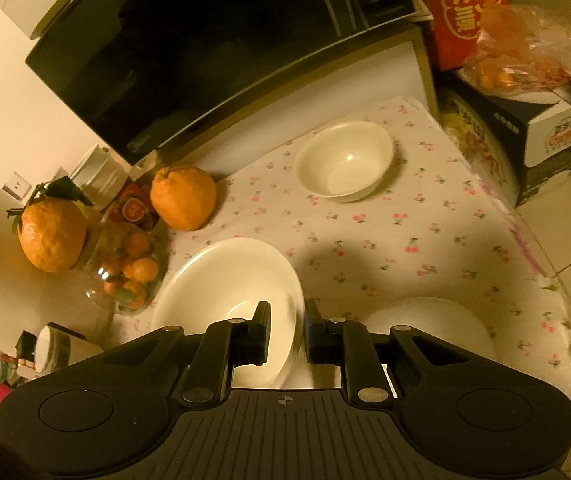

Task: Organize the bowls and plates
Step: 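Lift the white bowl with both grippers and carry it toward the white plates, then lower the held bowl into the first white bowl and open both grippers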

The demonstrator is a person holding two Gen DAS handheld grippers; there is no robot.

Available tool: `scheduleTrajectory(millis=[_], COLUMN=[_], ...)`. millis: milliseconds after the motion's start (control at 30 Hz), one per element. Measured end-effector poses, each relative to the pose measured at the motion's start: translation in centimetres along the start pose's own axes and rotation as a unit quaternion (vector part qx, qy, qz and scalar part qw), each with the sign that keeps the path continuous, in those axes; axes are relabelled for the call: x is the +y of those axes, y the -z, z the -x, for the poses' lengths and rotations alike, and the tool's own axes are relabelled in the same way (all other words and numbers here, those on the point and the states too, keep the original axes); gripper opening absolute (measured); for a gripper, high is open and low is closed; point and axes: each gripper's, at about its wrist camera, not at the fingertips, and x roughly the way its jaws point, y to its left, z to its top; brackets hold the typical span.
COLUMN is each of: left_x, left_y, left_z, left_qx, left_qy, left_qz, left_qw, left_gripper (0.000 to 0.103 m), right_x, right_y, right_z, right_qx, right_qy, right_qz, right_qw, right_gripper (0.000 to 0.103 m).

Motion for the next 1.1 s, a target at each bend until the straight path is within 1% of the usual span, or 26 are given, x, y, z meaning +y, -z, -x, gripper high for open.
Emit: scheduleTrajectory(millis=[433, 633, 867, 1100], left_x=[-3.2, -4.3, -5.1, -5.5], left_y=[1.7, 2.7, 3.8, 4.4], left_z=[-1.5, -2.6, -4.0, -4.9], left_qx=[0.027, 0.04, 0.063, 0.077], left_qy=[0.028, 0.034, 0.029, 0.019], left_qz=[-0.031, -0.044, -0.059, -0.071], left_qw=[0.9988, 0.9977, 0.9959, 0.9944], left_gripper=[0.01, 0.01, 0.011, 0.011], right_x=[-4.2, -5.5, -6.5, -7.2], right_y=[0.5, 0.7, 1.1, 1.2], right_z=[2.0, 2.5, 1.9, 1.1], right_qx=[-0.001, 0.002, 0.015, 0.031], right_qy=[0.032, 0.056, 0.089, 0.106], right_qz=[-0.008, -0.005, 0.007, 0.012], right_qw=[0.999, 0.998, 0.996, 0.994], right_gripper=[0.017, 0.017, 0.017, 0.017])
